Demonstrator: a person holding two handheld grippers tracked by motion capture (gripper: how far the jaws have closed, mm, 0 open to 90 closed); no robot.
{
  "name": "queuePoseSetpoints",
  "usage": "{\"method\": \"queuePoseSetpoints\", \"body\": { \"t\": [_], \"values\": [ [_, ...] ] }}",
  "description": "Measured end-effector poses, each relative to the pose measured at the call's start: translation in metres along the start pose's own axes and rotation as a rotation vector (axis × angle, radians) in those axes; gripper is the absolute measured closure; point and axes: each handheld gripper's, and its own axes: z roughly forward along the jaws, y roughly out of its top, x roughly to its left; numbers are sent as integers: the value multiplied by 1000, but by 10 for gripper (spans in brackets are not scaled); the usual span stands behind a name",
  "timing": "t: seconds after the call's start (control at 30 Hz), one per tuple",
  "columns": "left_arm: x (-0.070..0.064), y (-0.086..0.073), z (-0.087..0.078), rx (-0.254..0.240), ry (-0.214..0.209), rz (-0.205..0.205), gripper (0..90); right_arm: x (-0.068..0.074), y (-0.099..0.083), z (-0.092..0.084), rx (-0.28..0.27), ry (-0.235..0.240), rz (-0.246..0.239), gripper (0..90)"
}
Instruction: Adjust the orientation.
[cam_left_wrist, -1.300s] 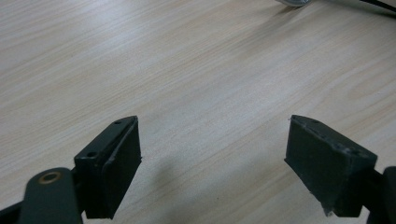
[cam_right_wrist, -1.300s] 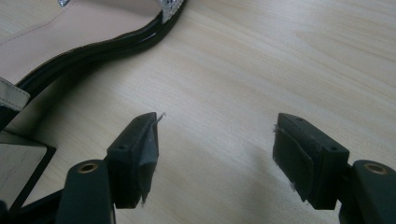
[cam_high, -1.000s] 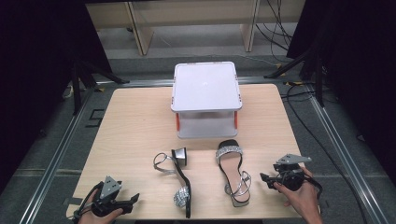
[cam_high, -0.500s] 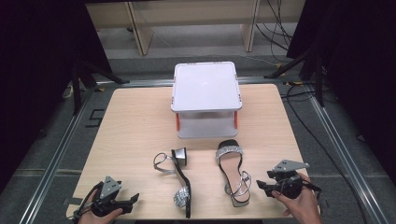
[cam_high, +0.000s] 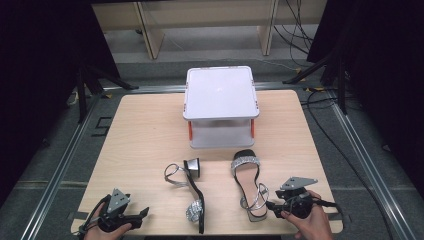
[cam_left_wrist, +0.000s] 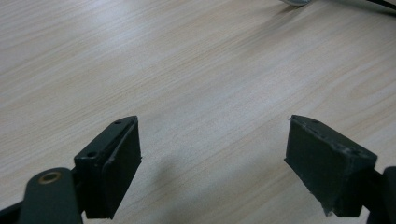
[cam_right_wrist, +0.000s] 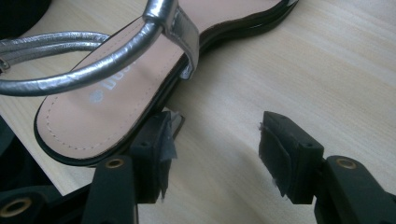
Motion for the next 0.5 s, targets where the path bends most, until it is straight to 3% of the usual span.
{"method": "queuePoseSetpoints", "body": {
  "t": [0.1,0.33,0.43,0.5],
  "values": [
    [0,0,0,3,3,0,177,3,0,1,-2,10,5,454],
    [0,0,0,0,-2,-4,177,19,8,5,-1,30,-44,429],
    [0,0,1,1,-2,-7,177,17,9,-5,-38,21,-2,444],
    [1,0,1,1,-1,-6,177,15,10,-10,-80,46,1,451]
  ]
}}
